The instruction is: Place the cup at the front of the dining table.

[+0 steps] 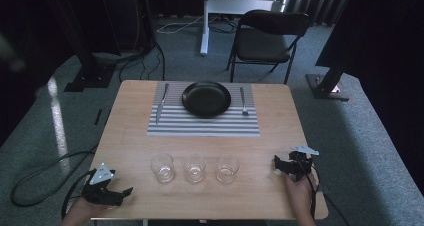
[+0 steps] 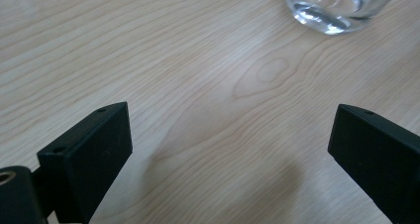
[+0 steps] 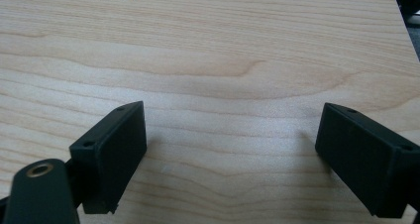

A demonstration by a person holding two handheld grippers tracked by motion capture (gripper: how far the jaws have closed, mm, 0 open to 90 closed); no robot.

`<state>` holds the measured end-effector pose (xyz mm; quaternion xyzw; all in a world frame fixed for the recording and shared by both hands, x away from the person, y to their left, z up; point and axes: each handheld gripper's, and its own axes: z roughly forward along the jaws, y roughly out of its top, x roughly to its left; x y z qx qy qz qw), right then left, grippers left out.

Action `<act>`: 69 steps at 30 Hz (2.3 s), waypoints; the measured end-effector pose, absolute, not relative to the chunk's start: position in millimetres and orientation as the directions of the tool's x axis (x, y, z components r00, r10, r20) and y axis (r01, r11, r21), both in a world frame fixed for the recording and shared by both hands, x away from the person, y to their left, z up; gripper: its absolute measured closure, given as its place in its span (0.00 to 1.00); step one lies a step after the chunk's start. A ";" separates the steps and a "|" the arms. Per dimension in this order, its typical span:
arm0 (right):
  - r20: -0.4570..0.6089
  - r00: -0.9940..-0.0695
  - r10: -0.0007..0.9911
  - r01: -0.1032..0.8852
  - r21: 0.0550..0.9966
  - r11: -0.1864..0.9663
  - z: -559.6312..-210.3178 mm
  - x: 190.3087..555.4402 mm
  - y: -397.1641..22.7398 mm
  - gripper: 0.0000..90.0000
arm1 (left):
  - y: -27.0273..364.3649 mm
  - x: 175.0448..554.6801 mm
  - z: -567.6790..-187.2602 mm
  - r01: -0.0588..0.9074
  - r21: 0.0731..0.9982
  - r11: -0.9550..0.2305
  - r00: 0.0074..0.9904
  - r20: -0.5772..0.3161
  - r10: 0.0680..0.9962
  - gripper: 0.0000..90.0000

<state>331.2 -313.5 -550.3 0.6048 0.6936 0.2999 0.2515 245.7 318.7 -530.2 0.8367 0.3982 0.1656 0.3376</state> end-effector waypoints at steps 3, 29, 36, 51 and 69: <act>0.014 -0.142 0.990 0.688 0.720 0.089 -550.3 331.2 -313.5 0.13 | 311.5 246.4 -529.7 0.543 0.697 -0.469 0.643 0.014 0.766 0.04; 0.014 -0.142 0.990 0.688 0.720 0.088 -550.3 331.2 -313.5 0.13 | 269.4 255.5 -524.2 0.472 0.732 -0.491 0.730 -0.012 0.683 0.05; 0.014 -0.142 0.990 0.688 0.720 0.088 -550.3 331.2 -313.5 0.13 | 258.5 257.9 -525.7 0.462 0.739 -0.490 0.747 -0.025 0.665 0.05; 0.014 -0.142 0.990 0.688 0.720 0.088 -550.3 331.2 -313.5 0.13 | 237.6 266.9 -528.3 0.438 0.749 -0.497 0.768 -0.024 0.641 0.05; 0.014 -0.142 0.990 0.688 0.720 0.088 -550.3 331.2 -313.5 0.13 | 226.9 274.1 -524.1 0.412 0.795 -0.446 0.758 -0.027 0.652 0.08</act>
